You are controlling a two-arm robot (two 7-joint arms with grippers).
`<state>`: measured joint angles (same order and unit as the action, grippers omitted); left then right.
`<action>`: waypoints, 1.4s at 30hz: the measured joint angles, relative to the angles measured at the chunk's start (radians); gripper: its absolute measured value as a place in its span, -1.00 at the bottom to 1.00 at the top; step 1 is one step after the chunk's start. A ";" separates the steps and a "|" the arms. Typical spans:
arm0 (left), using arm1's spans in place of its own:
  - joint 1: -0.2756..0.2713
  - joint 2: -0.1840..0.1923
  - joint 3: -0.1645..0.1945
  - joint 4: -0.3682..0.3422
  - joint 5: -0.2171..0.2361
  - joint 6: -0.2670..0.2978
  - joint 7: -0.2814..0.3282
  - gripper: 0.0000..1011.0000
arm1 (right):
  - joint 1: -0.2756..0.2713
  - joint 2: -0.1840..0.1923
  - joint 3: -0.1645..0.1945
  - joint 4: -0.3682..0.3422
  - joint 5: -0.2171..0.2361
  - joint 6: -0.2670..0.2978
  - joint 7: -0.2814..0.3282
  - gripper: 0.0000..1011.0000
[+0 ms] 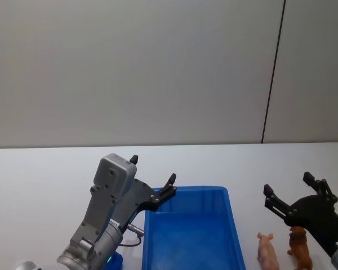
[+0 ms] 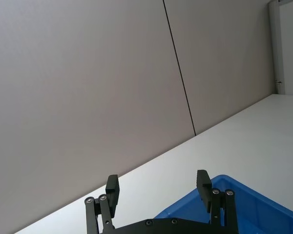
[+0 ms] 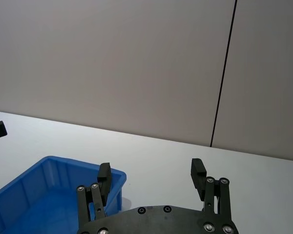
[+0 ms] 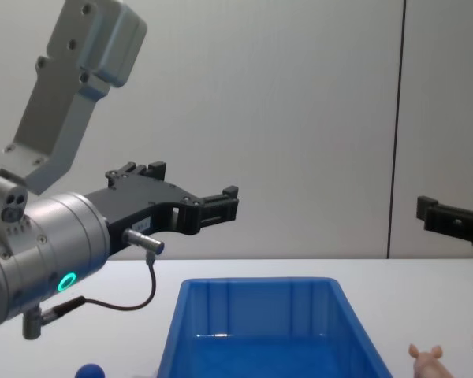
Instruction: Pick up the two dolls from the table and place them into the box.
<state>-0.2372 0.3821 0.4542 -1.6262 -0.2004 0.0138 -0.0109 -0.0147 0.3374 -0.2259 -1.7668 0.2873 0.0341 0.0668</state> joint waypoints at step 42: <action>0.000 0.000 0.000 0.000 0.000 0.000 0.000 0.98 | 0.000 0.000 0.000 0.000 0.000 0.000 0.000 0.98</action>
<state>-0.2371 0.3821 0.4542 -1.6262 -0.2004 0.0138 -0.0109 -0.0146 0.3375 -0.2259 -1.7668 0.2873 0.0340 0.0668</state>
